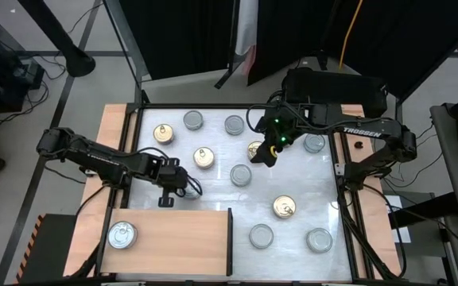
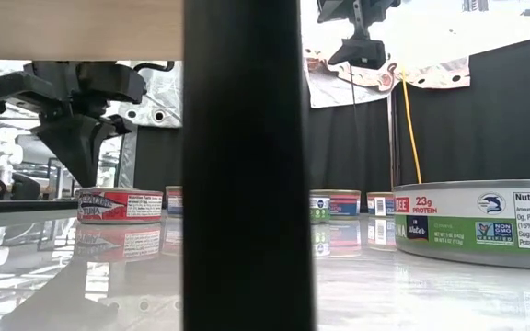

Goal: Stack canned seafood by type on shelf
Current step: Stack the red tuna can on top of the other red tuna can on the shelf

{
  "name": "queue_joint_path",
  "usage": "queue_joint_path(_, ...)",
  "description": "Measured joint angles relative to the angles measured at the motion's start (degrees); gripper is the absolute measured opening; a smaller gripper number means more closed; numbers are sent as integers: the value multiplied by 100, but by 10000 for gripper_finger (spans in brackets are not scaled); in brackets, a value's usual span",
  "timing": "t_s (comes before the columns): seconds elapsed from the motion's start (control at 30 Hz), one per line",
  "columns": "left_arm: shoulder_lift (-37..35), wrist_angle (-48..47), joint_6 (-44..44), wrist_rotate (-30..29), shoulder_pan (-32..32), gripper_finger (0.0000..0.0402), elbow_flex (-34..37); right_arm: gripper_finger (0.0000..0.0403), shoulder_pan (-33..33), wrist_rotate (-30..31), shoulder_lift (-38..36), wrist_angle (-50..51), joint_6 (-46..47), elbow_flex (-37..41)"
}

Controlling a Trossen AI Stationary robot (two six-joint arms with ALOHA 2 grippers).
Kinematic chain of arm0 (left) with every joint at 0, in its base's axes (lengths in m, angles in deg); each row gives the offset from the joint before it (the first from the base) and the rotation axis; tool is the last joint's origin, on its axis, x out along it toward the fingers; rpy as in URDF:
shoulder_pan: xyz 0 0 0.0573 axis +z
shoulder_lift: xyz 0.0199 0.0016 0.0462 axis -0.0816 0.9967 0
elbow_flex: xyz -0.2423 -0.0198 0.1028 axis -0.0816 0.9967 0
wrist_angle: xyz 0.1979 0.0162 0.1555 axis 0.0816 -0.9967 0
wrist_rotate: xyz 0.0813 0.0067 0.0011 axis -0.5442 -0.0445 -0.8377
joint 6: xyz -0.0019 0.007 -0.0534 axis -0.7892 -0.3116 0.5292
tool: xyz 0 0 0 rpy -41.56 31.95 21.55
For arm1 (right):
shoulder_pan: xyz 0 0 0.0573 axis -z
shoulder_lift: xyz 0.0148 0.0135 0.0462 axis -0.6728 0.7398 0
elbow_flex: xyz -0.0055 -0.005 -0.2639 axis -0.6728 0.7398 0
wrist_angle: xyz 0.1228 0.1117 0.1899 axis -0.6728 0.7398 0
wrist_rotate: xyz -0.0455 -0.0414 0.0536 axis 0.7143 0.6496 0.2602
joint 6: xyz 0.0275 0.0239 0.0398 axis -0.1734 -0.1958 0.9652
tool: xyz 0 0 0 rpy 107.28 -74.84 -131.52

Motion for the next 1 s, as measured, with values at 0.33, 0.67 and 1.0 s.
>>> queue_joint_path(0.33,-19,105,18,51,0,0,169,297,0,-17,0,2,15,0)
queue_joint_path(0.67,24,-117,2,28,0,0,246,297,0,-17,0,4,34,0)
queue_joint_path(1.0,149,-26,138,-111,2,0,287,297,0,-17,0,4,12,0)
